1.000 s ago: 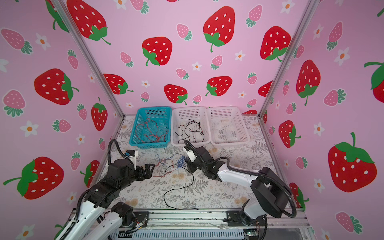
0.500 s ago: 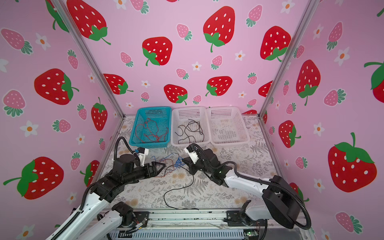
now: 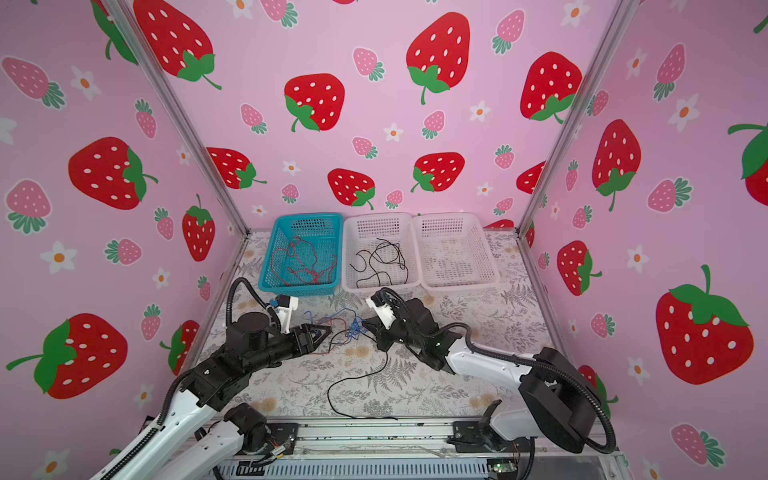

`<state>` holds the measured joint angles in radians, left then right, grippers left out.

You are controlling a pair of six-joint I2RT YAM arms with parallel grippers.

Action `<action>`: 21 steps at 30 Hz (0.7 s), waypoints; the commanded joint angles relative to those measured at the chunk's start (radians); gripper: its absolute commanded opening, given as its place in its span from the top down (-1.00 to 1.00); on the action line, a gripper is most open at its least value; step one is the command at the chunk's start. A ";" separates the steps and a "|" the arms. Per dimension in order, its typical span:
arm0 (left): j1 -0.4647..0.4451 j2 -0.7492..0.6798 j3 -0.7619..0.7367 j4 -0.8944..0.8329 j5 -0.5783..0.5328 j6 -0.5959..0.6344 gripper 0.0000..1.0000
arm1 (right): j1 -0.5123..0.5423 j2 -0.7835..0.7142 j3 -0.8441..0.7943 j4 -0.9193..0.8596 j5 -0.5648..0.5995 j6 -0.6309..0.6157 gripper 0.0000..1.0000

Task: Untangle the cables
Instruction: 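Move the left gripper to the blue cable and grasp it beside the right gripper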

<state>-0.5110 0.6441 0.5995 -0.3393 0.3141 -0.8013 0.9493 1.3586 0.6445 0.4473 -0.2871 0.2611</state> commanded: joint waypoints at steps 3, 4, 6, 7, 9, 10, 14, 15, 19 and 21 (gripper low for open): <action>-0.006 0.013 -0.004 0.047 -0.014 -0.016 0.03 | 0.008 0.000 0.009 0.015 -0.003 -0.008 1.00; -0.006 0.018 -0.003 0.049 -0.016 -0.015 0.07 | 0.010 0.001 0.011 0.013 -0.003 -0.010 1.00; -0.006 0.029 0.000 0.055 -0.015 -0.017 0.14 | 0.014 0.002 0.016 0.009 -0.002 -0.011 1.00; -0.007 0.036 0.002 0.055 -0.016 -0.018 0.15 | 0.016 0.002 0.015 0.010 -0.001 -0.013 1.00; -0.007 0.047 0.007 0.048 -0.019 -0.013 0.22 | 0.018 0.001 0.018 0.008 0.001 -0.016 1.00; -0.007 0.050 0.012 0.042 -0.021 -0.008 0.27 | 0.020 0.002 0.019 0.003 0.005 -0.017 1.00; -0.007 0.052 0.036 -0.002 -0.049 0.013 0.44 | 0.029 0.004 0.021 -0.014 0.012 -0.029 1.00; -0.007 0.051 0.041 -0.008 -0.052 0.017 0.48 | 0.033 0.003 0.021 -0.017 0.018 -0.032 1.00; -0.007 0.042 0.056 -0.029 -0.060 0.029 0.67 | 0.039 0.005 0.026 -0.033 0.035 -0.043 1.00; -0.007 0.042 0.065 -0.039 -0.062 0.037 0.79 | 0.040 0.007 0.028 -0.037 0.039 -0.045 1.00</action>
<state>-0.5137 0.6983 0.6064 -0.3706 0.2565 -0.7811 0.9802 1.3586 0.6460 0.4248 -0.2584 0.2375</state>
